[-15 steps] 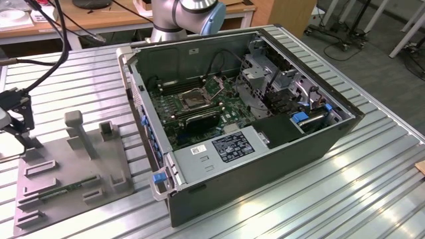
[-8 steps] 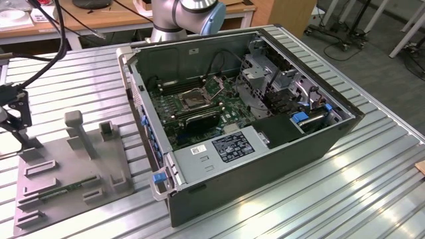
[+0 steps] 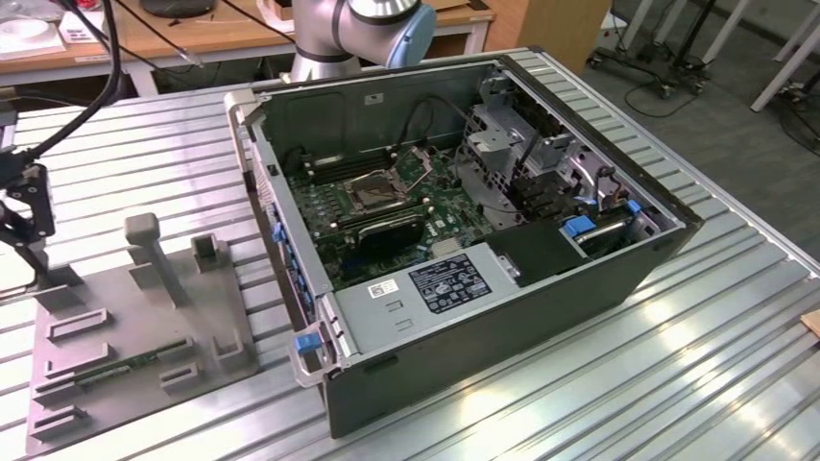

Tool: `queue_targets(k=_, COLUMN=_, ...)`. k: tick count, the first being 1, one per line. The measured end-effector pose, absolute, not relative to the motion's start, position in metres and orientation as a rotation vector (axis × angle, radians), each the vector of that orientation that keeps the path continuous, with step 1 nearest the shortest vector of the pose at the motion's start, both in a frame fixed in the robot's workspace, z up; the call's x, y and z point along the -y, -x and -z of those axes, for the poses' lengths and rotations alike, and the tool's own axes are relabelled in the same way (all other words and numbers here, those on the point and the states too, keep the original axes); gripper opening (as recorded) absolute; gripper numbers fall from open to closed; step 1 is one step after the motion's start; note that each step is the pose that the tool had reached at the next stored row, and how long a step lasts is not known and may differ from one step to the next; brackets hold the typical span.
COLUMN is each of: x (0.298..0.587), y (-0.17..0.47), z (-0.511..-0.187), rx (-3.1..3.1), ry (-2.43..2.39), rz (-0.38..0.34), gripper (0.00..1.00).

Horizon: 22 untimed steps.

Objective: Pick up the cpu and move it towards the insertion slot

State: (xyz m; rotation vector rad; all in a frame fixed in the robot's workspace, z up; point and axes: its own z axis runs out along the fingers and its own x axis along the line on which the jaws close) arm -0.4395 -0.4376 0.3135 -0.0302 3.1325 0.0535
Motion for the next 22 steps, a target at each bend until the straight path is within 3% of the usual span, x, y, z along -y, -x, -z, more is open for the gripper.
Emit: queue_targets(k=22, x=0.438, y=0.44, z=-0.33, rx=-3.133, ry=0.03, rz=-0.053, gripper=0.54)
